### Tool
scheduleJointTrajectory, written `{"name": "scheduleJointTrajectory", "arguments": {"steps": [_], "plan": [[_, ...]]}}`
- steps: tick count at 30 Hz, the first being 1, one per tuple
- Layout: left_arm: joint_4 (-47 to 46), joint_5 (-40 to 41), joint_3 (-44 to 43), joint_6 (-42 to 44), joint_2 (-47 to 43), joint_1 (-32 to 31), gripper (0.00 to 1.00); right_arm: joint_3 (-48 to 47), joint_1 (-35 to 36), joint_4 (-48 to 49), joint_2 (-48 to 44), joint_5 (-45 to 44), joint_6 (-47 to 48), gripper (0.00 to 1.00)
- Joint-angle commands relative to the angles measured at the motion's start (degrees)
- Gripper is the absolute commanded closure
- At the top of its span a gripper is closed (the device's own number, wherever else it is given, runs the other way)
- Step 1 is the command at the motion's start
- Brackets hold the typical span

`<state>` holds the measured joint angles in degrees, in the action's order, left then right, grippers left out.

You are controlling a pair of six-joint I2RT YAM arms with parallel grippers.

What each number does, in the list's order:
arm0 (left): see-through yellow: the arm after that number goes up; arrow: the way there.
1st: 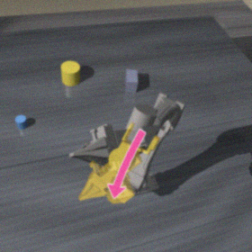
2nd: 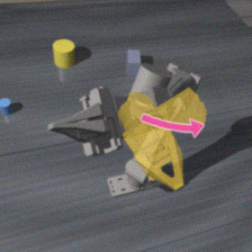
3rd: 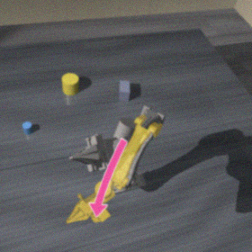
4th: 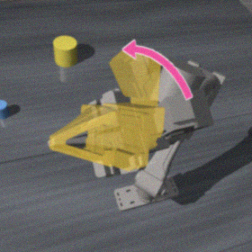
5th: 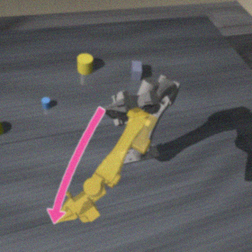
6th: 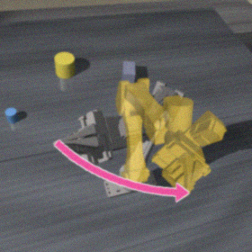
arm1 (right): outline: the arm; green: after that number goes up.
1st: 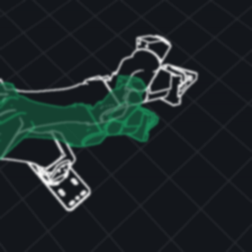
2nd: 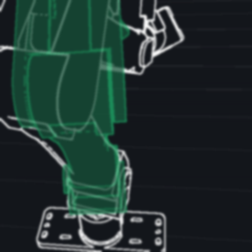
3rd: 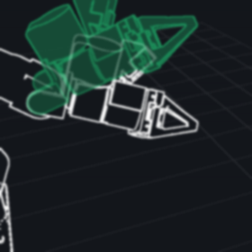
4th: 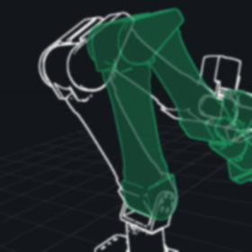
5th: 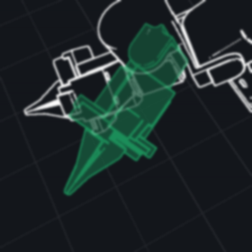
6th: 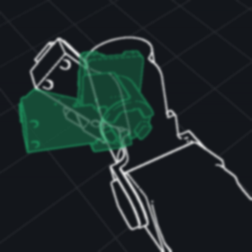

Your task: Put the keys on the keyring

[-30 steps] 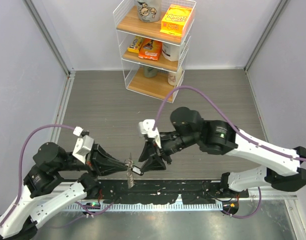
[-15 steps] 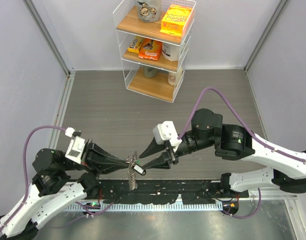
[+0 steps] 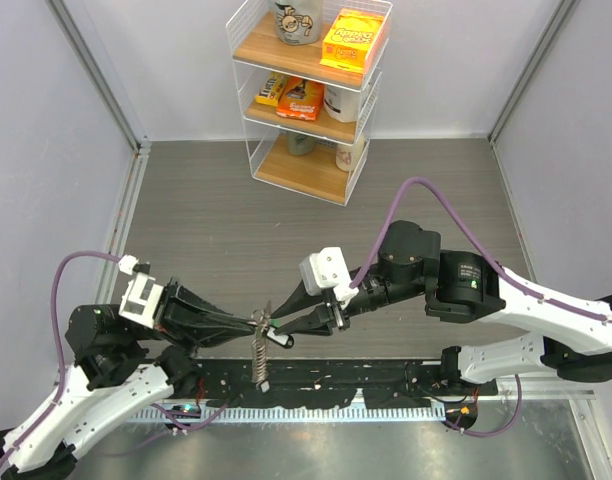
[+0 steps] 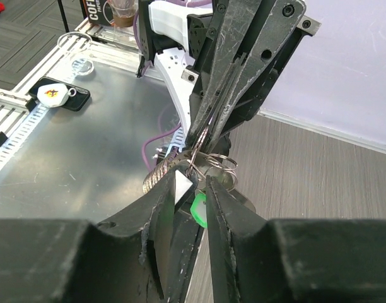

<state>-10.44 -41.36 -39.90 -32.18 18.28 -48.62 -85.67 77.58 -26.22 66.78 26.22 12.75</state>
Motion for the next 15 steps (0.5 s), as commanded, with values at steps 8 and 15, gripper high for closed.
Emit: {"name": "scheduleJointTrajectory", "arguments": {"steps": [8,15], "plan": [[-5.82,1.64,-0.09,-0.95,-1.23,0.02,1.0,-2.93,0.73,4.86,0.19,-1.08,-0.62,0.69],[-6.0,1.81,0.17,-1.04,-1.5,0.02,1.0,-4.15,0.91,5.74,1.33,-1.08,-1.41,0.7]]}}
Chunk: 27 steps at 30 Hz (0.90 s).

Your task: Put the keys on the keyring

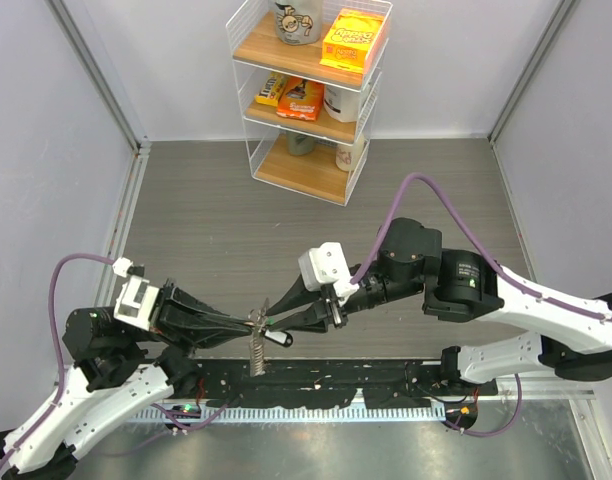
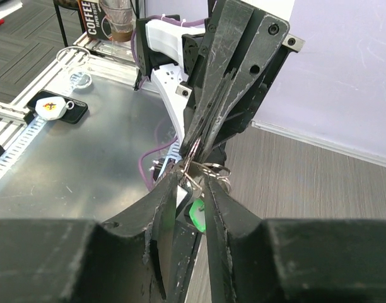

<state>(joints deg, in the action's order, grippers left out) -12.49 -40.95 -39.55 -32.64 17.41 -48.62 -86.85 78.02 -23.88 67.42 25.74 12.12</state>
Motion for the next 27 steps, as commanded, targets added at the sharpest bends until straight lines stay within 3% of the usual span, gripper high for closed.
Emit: {"name": "scheduleJointTrajectory", "arguments": {"steps": [1,11,16,27], "plan": [[-3.94,1.4,-0.18,-0.58,-0.62,0.02,1.0,-3.32,0.47,3.4,0.87,-0.6,-0.87,0.7],[-4.21,1.92,0.0,-0.58,-1.15,-0.07,1.0,-4.91,0.82,2.44,2.36,0.45,-0.96,0.79],[-5.17,2.36,-0.09,-0.49,-0.97,0.02,1.0,-5.61,1.0,0.85,3.16,1.16,-0.61,0.95],[-8.07,3.5,0.09,-1.19,-0.36,0.02,1.0,0.01,1.26,3.66,1.23,2.83,-1.13,0.95]]}}
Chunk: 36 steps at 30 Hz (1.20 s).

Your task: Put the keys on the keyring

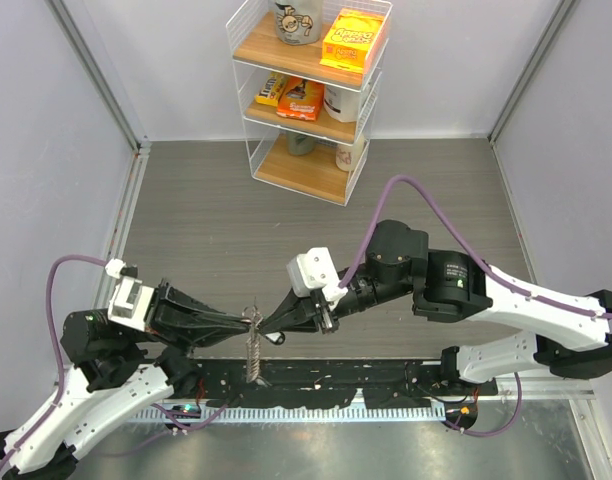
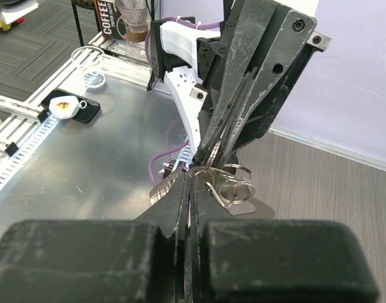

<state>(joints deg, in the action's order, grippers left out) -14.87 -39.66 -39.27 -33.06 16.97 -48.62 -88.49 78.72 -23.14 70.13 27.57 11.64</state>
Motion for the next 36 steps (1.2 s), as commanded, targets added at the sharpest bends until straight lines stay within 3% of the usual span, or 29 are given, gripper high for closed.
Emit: {"name": "scheduleJointTrajectory", "arguments": {"steps": [1,7,17,36], "plan": [[-5.78,2.3,-0.2,-0.78,0.17,-0.07,1.0,2.26,0.56,3.27,-1.66,0.99,-0.74,0.95],[-6.31,2.57,-0.37,-1.04,0.52,0.02,1.0,3.41,0.65,4.06,-1.92,0.2,-1.09,0.93],[-7.01,2.57,-0.2,-1.48,0.61,-0.07,1.0,3.5,0.65,6.26,-5.09,-4.19,-1.53,0.75],[-8.51,3.45,0.95,-1.92,0.78,0.02,1.0,-0.28,0.65,8.9,-1.31,-4.63,-3.73,0.71]]}}
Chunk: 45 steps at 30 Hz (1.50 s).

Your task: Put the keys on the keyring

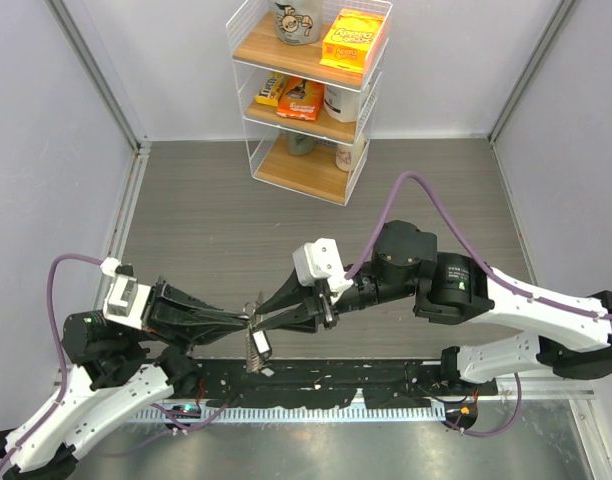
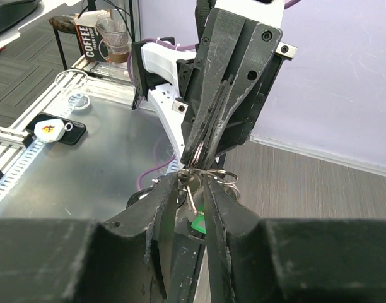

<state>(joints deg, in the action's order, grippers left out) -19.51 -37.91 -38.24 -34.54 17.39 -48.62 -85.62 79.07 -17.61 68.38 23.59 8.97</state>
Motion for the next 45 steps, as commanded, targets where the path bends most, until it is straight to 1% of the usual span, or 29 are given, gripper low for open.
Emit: {"name": "scheduleJointTrajectory", "arguments": {"steps": [1,8,14,17,18,19,23,27,28,32,39,43,45], "plan": [[-3.96,1.7,0.01,-0.44,0.37,-0.07,1.0,-3.41,0.3,3.37,0.79,-0.74,-0.98,0.71],[-3.96,2.23,0.27,-0.17,0.37,0.02,1.0,-4.46,0.3,3.28,1.93,-0.92,-1.33,0.71],[-3.96,2.84,0.36,-0.08,0.1,0.02,1.0,-4.99,0.3,2.84,2.72,-1.01,-1.59,0.75],[-3.96,3.11,0.45,-0.08,-0.07,0.02,1.0,-5.43,0.3,2.49,3.08,-0.39,-1.76,0.85],[-3.96,3.11,0.53,-0.08,-0.07,-0.07,1.0,-5.69,0.3,2.14,3.34,-0.3,-1.68,0.92],[-3.96,3.11,0.53,-0.08,-0.07,0.02,1.0,-5.95,0.38,1.96,3.43,-0.22,-1.68,0.95],[-3.17,3.28,0.53,0.26,-0.69,-0.07,1.0,-6.92,0.39,0.03,3.69,0.05,-1.33,0.95],[1.65,3.37,-0.43,1.14,-1.21,0.02,1.0,-8.5,0.39,-3.48,4.04,0.31,-1.24,0.95],[2.71,3.2,-0.78,1.41,-1.22,-0.07,0.99,-9.46,0.39,-6.01,4.48,0.22,-1.24,0.95],[6.23,2.76,-1.57,2.11,-1.39,0.02,0.88,-13.5,0.3,-13.66,6.76,-0.3,-1.24,0.95],[8.69,3.9,-0.61,2.9,-2.01,-0.07,0.68,-18.69,0.3,-24.56,10.19,-3.55,-0.98,0.95],[11.33,4.95,-0.96,4.22,-2.53,-0.07,0.6,-20.54,0.3,-28.44,10.99,-5.75,-0.54,0.95],[12.21,5.74,-1.05,4.75,-2.88,0.02,0.58,-21.16,0.3,-29.76,11.07,-6.37,-0.27,0.95]]}}
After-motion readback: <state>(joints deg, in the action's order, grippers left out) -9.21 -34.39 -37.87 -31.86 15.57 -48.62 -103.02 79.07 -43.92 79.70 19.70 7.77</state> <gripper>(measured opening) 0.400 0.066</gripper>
